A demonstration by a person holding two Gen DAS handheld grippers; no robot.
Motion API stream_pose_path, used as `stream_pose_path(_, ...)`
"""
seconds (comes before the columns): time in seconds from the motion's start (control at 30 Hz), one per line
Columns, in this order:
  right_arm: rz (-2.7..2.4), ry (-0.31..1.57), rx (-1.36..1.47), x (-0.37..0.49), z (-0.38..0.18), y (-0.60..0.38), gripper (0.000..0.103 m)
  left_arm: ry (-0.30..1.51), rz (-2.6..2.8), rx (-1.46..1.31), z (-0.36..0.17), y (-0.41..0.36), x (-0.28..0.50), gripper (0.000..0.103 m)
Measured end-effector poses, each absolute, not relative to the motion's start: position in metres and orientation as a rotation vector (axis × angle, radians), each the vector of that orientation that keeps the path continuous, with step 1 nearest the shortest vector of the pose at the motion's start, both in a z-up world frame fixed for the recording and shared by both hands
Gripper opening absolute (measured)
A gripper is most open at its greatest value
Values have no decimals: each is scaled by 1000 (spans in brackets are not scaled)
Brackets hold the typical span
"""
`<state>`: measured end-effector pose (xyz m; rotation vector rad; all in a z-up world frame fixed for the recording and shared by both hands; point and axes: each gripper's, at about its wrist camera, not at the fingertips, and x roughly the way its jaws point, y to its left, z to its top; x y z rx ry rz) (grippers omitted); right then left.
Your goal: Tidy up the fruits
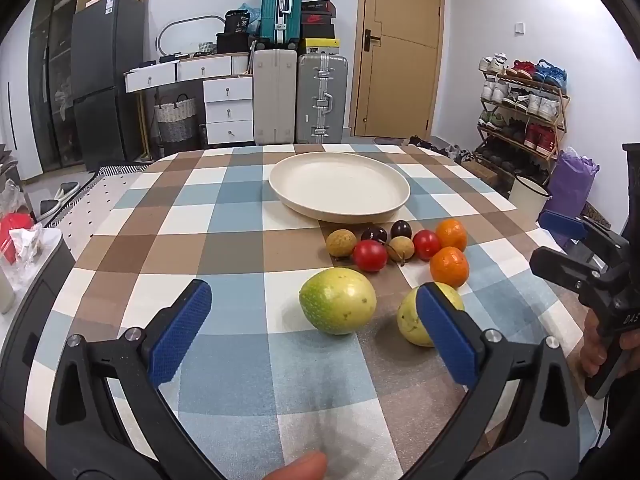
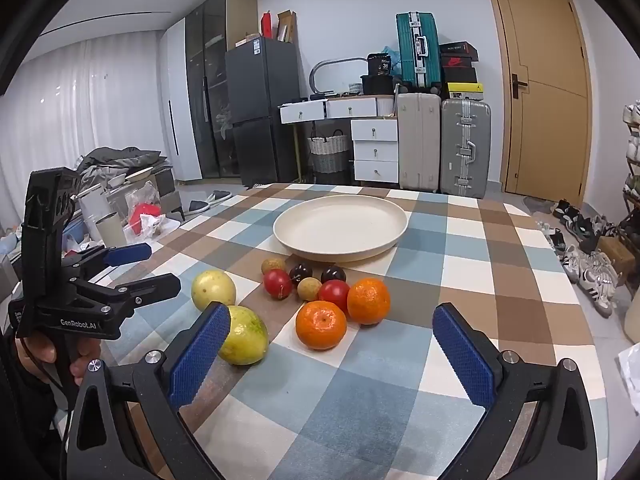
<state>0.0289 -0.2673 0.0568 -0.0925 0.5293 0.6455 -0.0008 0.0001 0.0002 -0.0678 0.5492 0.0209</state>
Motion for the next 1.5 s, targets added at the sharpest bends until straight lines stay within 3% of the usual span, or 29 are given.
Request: stream_pose_path(1.5,638,552,-109,32,54,-262,103,563,16,-63,1,-3,-2,102)
